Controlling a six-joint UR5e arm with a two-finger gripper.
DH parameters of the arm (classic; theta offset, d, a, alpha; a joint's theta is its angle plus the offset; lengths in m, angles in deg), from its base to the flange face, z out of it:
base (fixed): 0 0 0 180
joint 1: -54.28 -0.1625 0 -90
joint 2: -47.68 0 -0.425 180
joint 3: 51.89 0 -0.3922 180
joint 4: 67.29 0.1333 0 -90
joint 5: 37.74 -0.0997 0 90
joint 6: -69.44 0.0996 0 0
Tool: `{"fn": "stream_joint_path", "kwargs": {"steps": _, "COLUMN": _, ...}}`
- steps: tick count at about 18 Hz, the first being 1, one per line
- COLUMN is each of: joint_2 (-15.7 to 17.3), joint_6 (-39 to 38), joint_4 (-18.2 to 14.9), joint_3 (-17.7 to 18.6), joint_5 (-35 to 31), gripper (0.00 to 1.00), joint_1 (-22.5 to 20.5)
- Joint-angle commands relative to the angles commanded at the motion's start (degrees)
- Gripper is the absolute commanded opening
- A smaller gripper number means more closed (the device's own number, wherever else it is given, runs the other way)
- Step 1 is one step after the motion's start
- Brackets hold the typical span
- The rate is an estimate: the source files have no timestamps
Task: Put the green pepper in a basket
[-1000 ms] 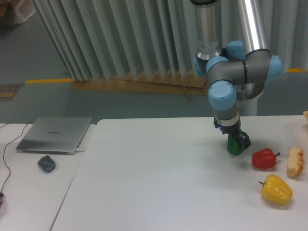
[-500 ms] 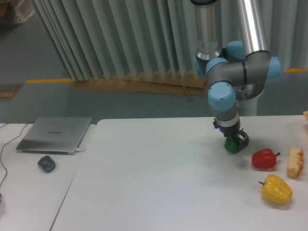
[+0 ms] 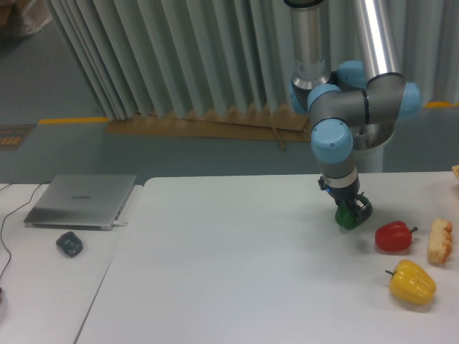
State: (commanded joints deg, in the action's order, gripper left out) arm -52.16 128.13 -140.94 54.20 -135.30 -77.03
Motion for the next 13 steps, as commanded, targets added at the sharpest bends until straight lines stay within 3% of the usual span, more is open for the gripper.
{"fn": "stream_joint_path", "kwargs": {"steps": 7, "joint_2": 1.85, "joint_6": 2.12, "joint_4": 0.35, "joint_3": -2.2, "joint_5": 0.26, "gripper": 0.5, "joint_1": -2.19}}
{"fn": "stream_joint_path", "kwargs": {"steps": 13, "joint_2": 2.11, "joint_6": 11.16, "joint_4": 0.35, "joint_3": -4.57, "joint_5": 2.28, "gripper": 0.49, "joint_1": -7.2}}
